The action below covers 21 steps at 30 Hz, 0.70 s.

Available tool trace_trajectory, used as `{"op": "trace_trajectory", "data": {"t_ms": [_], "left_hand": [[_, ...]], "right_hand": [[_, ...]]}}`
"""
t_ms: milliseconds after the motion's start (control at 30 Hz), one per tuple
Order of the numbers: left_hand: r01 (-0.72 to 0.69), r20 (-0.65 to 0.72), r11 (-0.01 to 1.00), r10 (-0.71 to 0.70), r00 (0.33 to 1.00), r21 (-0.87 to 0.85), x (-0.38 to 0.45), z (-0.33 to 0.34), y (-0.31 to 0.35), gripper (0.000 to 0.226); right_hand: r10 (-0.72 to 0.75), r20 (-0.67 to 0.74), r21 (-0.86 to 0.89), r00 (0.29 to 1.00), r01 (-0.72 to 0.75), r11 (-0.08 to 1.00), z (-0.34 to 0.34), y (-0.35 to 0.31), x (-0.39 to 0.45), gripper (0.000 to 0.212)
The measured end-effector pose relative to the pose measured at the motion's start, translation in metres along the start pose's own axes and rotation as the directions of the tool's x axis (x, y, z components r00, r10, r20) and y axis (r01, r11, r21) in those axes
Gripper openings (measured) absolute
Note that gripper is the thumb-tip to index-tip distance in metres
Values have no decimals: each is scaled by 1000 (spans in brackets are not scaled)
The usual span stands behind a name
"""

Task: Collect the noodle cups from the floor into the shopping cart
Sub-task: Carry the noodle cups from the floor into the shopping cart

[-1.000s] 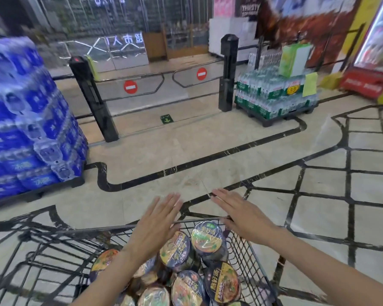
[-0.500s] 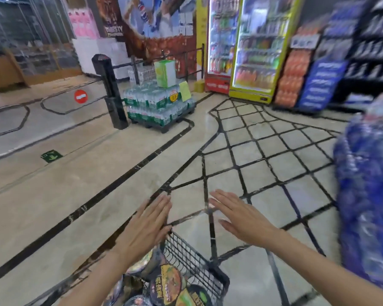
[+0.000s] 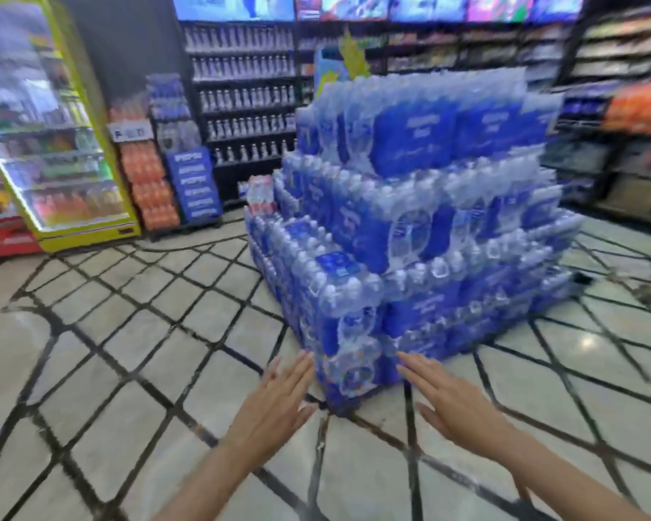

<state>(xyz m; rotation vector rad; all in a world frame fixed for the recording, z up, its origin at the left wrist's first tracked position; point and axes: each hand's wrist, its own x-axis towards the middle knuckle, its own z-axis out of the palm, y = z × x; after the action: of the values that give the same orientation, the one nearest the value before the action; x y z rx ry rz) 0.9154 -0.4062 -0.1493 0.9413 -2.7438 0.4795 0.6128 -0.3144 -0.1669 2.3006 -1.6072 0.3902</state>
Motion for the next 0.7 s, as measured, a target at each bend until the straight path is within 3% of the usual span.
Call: {"op": "trace_trajectory", "data": {"t_ms": [167,267,400,567,700], "left_hand": [[-265,-105,963,259,960,-49,170,25,123,67],[-417,-187,907,400,897,-58,260,34,208,61],[-573,-253,818,544,800,-53,359,35,314,74],[-691,-272,721,656,704,-53,459,49,402,73],[-750,-294,659,708,642,-50,543,73,445,75]], "right_hand": [[302,44,-145,952,-293,945,-48,133,-133,71],[500,50,-200,865,-482,853,-84,197,-210,75],[678,-15,-270,735,-656,705,-125,265,-302,71],[833,-52,-322,551,-799,509,-138,329,-391,67],[887,-84,-363,455,-842,398,-132,387,-418,56]]}}
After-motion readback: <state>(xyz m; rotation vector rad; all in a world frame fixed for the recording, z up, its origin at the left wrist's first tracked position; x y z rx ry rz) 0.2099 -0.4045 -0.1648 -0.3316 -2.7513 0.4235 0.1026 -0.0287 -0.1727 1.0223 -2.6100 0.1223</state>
